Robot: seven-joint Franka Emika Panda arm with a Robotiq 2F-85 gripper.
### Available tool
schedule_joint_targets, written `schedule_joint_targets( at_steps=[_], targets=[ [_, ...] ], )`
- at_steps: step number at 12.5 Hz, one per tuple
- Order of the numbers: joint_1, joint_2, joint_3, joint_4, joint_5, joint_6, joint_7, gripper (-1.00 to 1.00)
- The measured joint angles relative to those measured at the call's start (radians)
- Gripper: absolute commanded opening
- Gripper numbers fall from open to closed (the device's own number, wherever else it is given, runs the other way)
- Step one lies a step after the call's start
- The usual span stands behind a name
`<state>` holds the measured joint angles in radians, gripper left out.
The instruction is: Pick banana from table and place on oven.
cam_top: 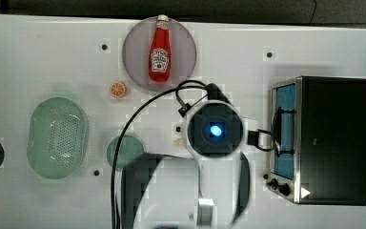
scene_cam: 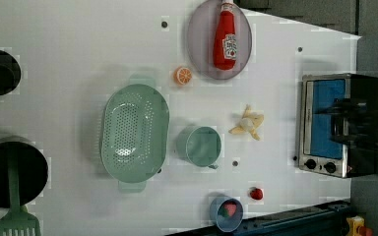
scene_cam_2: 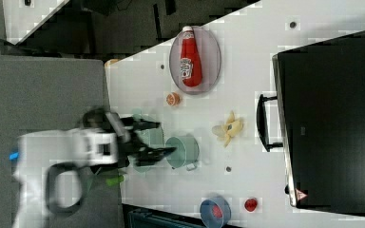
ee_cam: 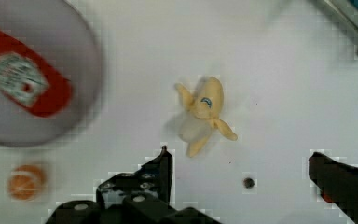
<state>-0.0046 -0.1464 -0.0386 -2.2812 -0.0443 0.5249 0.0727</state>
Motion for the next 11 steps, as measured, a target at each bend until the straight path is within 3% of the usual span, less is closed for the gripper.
schedule_joint_targets(
  at_steps=[5,11],
  targets=[
    [0.008,0.206,0.004,-0.135,0.002,0.203,0.003,1.00],
    [-0.004,0.365,0.026,-0.100,0.000,0.397,0.004,1.00]
  ],
)
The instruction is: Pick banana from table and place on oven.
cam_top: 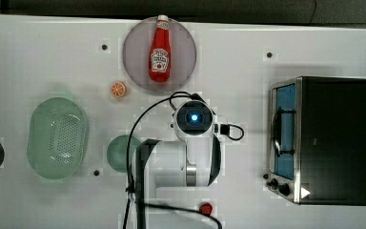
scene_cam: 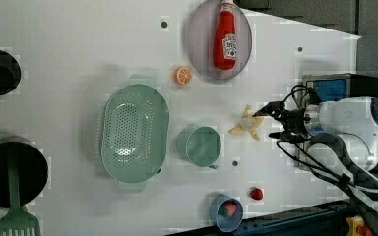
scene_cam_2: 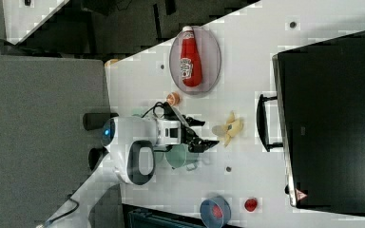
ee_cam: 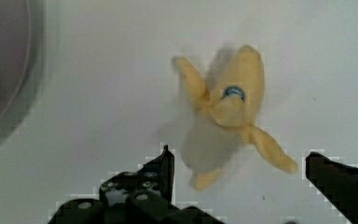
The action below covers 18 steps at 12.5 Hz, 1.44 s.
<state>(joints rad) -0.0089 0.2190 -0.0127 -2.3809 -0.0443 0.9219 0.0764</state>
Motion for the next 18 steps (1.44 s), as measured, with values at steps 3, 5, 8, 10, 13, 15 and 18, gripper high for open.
schedule_joint_targets(
  at_steps=[3,5,8,10,13,15,18],
  targets=[
    [0.006,0.099,-0.006,-0.002,-0.002,0.089,-0.002,1.00],
    [0.004,0.112,0.011,-0.055,0.007,0.117,0.001,0.69],
    [0.004,0.120,0.038,-0.072,0.004,0.159,0.001,-0.06],
    [0.014,0.136,0.034,-0.059,0.027,0.177,0.001,-0.50],
    [0.000,0.133,0.036,-0.059,0.031,0.196,0.002,-0.58],
    [0.002,0.123,0.021,-0.057,0.031,0.193,0.002,-0.58],
    [-0.007,0.006,0.030,-0.059,0.002,0.106,0.003,-0.58]
  ],
)
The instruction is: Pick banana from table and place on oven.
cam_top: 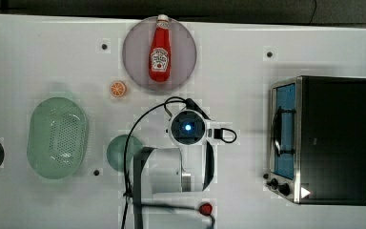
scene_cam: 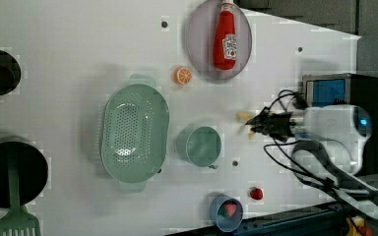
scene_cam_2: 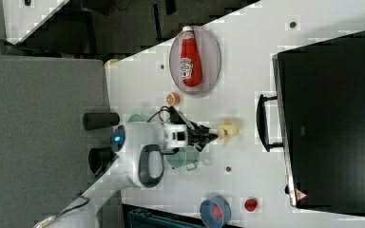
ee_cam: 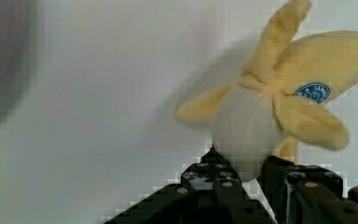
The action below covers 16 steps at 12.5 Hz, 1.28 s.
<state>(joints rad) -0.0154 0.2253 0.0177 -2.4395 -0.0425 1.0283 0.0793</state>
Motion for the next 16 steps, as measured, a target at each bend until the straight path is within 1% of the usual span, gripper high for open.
schedule_joint_targets(
  at_steps=[2,3,4,6,8,10,12,14,16],
  targets=[
    [-0.011,-0.163,0.016,0.014,0.033,-0.184,0.000,-0.58],
    [-0.008,-0.245,0.014,0.043,0.033,-0.287,-0.001,-0.58],
    [0.002,-0.317,0.008,0.104,0.034,-0.407,-0.001,-0.58],
    [0.018,-0.414,-0.017,0.275,0.035,-0.617,0.000,-0.58],
    [0.016,-0.473,-0.044,0.434,0.039,-0.727,-0.003,-0.58],
    [0.019,-0.484,-0.103,0.553,0.026,-0.820,-0.028,-0.58],
    [0.019,-0.456,-0.197,0.620,-0.007,-0.813,-0.113,-0.58],
    [0.003,-0.384,-0.301,0.650,-0.001,-0.816,-0.234,-0.58],
    [-0.019,-0.262,-0.398,0.677,-0.018,-0.788,-0.363,-0.58]
  ],
)
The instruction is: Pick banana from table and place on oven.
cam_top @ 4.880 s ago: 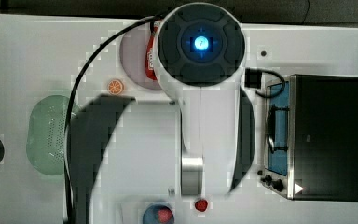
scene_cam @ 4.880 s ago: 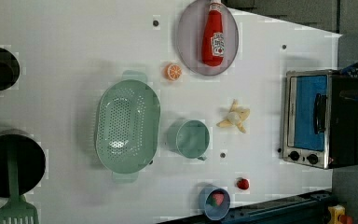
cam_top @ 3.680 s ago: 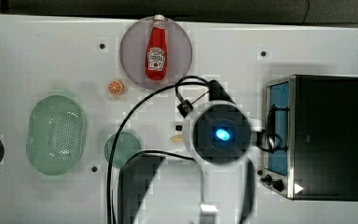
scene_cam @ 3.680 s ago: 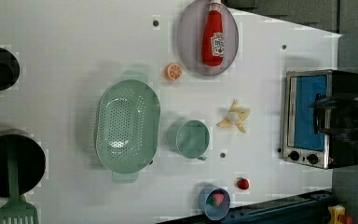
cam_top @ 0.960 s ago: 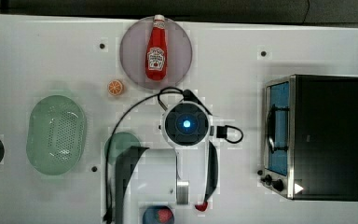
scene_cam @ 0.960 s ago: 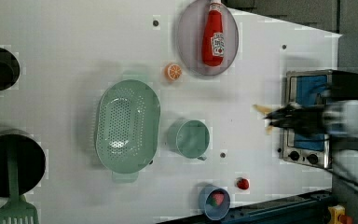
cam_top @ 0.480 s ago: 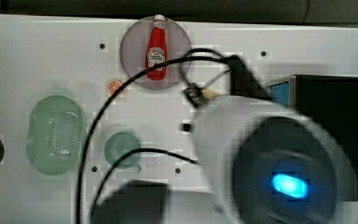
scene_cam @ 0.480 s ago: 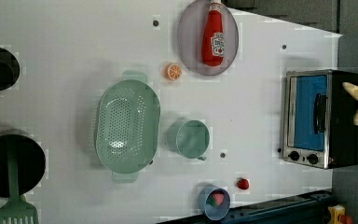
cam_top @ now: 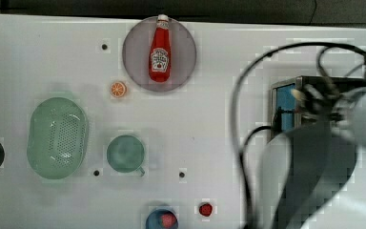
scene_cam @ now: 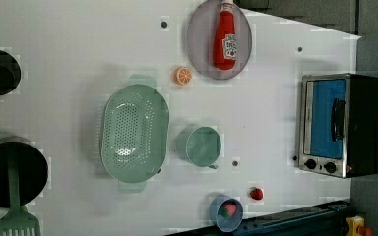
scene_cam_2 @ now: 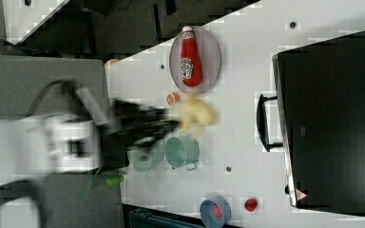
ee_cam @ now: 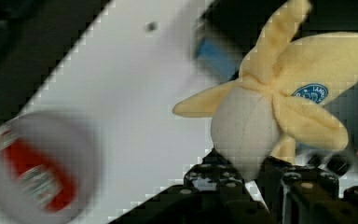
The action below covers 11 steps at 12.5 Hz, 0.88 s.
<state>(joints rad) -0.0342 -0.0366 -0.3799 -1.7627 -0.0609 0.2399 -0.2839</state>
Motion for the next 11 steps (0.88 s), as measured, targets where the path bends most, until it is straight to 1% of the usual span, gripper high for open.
schedule_joint_targets(
  at_steps=[3,6,7,8,9,11],
  targets=[
    [-0.003,0.202,-0.154,0.005,0.001,0.090,-0.211,-0.58],
    [-0.018,0.324,-0.251,-0.023,0.012,0.140,-0.360,-0.58],
    [-0.031,0.351,-0.266,-0.024,0.032,0.160,-0.403,-0.49],
    [-0.041,0.366,-0.274,-0.028,0.054,0.168,-0.436,-0.29],
    [-0.040,0.375,-0.288,-0.034,0.053,0.175,-0.452,-0.07],
    [-0.047,0.372,-0.279,-0.050,0.059,0.184,-0.461,0.38]
  ],
)
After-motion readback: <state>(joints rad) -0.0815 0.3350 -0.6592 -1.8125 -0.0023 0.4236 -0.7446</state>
